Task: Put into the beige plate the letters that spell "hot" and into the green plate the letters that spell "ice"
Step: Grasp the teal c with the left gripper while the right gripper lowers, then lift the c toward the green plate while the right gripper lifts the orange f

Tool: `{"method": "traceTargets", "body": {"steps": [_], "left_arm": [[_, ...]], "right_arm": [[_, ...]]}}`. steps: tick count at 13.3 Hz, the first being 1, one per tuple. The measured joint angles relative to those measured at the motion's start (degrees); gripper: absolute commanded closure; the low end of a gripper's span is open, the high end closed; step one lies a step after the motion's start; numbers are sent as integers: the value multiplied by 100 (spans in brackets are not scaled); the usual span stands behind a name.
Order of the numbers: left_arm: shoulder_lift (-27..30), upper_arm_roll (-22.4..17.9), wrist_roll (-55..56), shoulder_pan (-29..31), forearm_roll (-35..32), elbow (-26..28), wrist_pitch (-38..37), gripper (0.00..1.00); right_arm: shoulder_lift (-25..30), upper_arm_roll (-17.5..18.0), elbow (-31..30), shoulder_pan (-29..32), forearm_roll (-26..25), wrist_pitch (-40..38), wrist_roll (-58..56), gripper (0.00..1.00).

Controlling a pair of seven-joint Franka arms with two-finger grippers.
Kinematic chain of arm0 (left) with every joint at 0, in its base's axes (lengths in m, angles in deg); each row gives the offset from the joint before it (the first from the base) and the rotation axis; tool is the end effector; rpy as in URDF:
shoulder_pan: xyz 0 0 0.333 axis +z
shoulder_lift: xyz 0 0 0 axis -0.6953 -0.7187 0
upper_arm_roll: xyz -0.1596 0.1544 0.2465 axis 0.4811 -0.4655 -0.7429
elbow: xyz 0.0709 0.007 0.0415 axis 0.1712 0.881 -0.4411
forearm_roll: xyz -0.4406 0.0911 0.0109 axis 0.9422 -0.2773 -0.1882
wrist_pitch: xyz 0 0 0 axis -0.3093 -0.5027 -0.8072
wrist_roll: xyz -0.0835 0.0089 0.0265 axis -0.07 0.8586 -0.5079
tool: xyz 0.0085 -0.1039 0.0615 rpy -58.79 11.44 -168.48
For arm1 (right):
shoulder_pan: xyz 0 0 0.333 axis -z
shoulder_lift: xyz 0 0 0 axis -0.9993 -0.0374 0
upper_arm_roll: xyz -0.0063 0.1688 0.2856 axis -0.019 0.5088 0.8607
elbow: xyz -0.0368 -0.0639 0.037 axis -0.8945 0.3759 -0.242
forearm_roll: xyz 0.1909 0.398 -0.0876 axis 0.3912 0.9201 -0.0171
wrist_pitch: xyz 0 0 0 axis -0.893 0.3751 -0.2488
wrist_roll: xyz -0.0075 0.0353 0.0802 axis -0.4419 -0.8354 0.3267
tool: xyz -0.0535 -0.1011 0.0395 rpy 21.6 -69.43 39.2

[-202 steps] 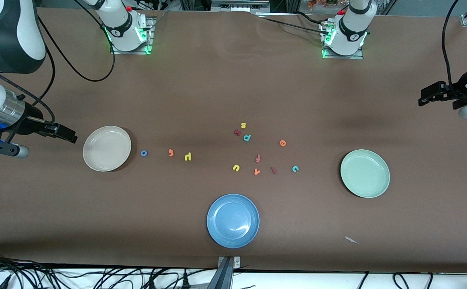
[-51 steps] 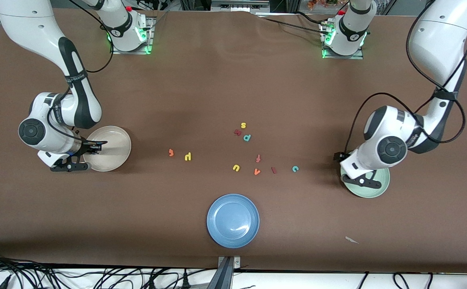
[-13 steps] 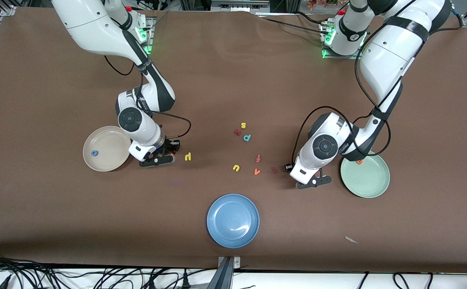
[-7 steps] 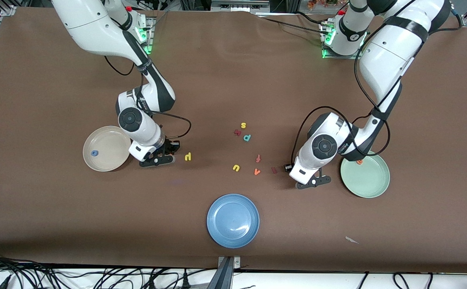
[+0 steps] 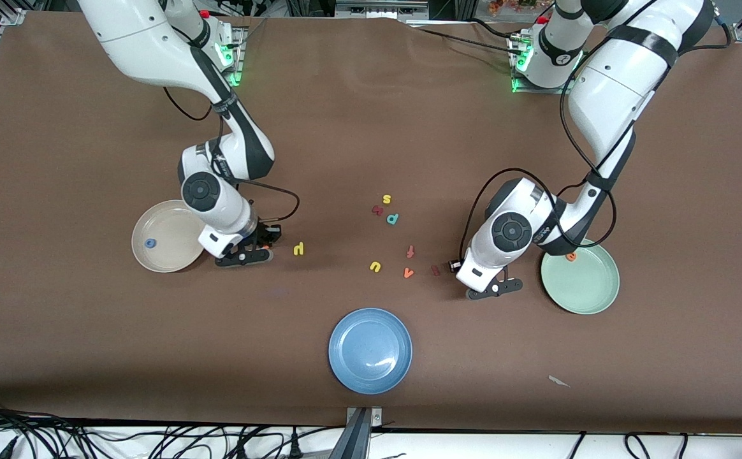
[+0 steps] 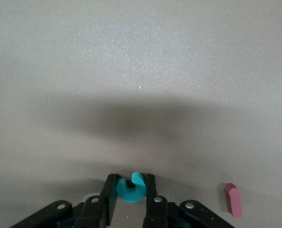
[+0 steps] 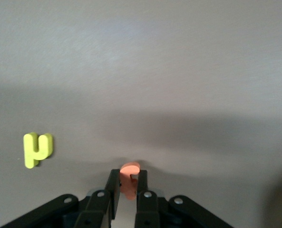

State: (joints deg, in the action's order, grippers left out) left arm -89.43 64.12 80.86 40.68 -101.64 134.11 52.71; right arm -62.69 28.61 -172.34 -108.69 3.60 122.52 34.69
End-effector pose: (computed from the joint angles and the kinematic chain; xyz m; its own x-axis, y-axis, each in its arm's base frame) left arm 0.6839 -0.2910 0.1308 0.9692 0.2390 -0.0600 0.2394 -0.9709 -0.0010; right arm 0.6323 0.2440 0.1584 0.9926 0.1215 -0.0030 0.1213 -0.9919 -0.0375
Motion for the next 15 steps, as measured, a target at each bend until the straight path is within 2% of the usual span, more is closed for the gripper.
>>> {"method": "traceTargets", "body": {"steps": [4, 7, 9, 15], "left_arm": [[1, -19, -9, 9, -5, -97, -42, 81], [40, -54, -364, 113, -39, -300, -469, 81], [119, -58, -835, 297, -42, -335, -719, 81], [444, -74, -2570, 1108, -44, -306, -1178, 81]], "right_arm": [[474, -799, 13, 32, -1, -1039, -56, 92], [471, -1379, -158, 52, -2, -1120, -453, 92], [458, -1551, -304, 56, -2, -1117, -580, 92], [456, -1706, -529, 60, -2, -1116, -674, 92]]}}
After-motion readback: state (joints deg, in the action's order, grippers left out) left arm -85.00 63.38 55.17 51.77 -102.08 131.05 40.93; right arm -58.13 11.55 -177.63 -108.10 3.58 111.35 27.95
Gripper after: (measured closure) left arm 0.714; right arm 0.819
